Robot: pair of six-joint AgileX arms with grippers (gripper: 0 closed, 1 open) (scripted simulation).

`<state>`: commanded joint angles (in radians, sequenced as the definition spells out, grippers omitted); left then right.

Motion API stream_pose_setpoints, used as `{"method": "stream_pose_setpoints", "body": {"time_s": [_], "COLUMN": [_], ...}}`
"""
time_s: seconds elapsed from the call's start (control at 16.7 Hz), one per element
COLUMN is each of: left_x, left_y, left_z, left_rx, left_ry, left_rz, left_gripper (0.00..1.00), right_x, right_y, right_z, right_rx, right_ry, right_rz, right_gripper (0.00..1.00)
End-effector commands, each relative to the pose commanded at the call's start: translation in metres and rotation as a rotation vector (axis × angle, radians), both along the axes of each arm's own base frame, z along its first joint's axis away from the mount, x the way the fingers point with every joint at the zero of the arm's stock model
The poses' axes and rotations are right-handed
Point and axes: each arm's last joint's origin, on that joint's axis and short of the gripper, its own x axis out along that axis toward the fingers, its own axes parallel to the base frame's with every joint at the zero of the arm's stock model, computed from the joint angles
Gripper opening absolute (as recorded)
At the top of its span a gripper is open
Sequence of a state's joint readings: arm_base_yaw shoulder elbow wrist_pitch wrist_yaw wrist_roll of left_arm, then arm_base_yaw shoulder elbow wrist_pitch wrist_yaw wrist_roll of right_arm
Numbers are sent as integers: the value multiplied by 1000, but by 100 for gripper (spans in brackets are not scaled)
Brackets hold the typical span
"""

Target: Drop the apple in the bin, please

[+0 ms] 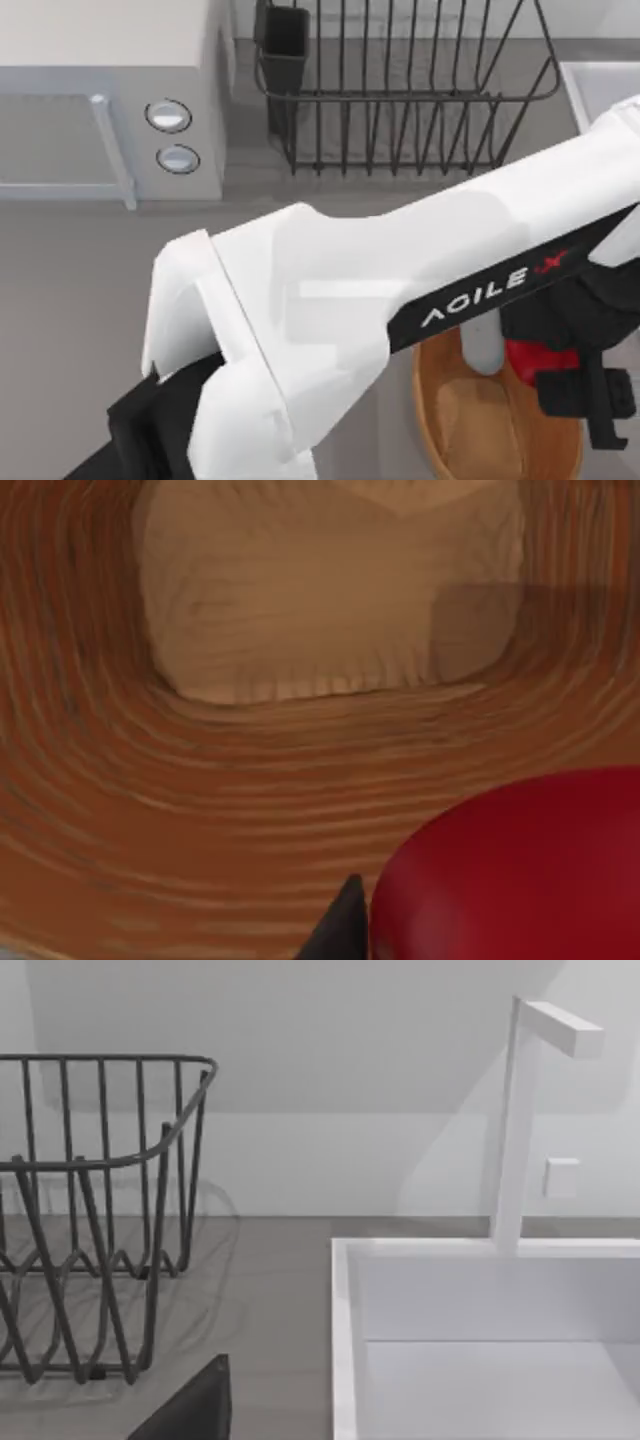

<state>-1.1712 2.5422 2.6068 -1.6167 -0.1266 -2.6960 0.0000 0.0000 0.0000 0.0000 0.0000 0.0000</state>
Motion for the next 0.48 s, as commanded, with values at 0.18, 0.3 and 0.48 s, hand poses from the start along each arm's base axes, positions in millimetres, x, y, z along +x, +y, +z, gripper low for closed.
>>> {"method": "stream_pose_setpoints", "body": {"time_s": [0.18, 0.3, 0.48], "left_x": [-3, -6, -8], "left_y": [7, 12, 20], "left_z": [-10, -14, -20], "left_rx": [17, 17, 18], "left_ry": [15, 24, 38], "left_rz": [-8, -11, -7], "left_gripper": [0, 0, 0], "right_x": [0, 0, 0], "right_y": [0, 0, 0], "right_z": [0, 0, 0], "right_rx": [0, 0, 0], "right_ry": [0, 0, 0], "right_rz": [0, 0, 0], "right_gripper": [100, 100, 100]}}
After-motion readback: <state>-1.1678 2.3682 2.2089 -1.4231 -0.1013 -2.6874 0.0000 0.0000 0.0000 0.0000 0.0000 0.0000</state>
